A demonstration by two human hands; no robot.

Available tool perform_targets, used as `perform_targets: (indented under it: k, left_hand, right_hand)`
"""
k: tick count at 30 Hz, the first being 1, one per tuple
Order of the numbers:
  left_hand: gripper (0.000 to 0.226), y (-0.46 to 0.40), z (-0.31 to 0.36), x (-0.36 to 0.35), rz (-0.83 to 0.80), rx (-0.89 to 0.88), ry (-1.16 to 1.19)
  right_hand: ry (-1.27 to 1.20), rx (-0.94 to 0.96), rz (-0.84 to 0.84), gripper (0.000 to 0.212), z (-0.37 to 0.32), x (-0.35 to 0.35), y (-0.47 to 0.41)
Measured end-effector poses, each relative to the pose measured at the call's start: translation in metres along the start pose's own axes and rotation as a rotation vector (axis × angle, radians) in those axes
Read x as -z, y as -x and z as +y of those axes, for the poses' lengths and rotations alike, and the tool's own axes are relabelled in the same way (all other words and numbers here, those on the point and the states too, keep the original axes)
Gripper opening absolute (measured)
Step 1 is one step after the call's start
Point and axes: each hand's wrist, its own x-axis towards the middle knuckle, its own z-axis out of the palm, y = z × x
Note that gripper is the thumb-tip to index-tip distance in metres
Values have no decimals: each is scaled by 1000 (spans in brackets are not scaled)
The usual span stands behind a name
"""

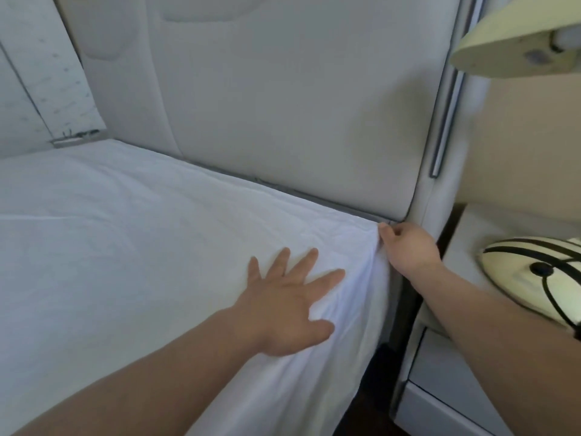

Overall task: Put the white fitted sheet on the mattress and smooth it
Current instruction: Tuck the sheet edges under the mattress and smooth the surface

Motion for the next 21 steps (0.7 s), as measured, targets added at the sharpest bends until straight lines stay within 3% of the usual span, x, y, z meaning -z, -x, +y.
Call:
perform_targets:
  k: [10, 21]
  left_hand:
    - [79, -1, 3, 6, -20, 16, -23]
    - [80, -9, 8, 12, -62, 31, -7]
  right_hand:
    - [-164, -45, 94, 21, 7, 4, -6]
    - [3, -89, 197, 23, 6, 1, -8]
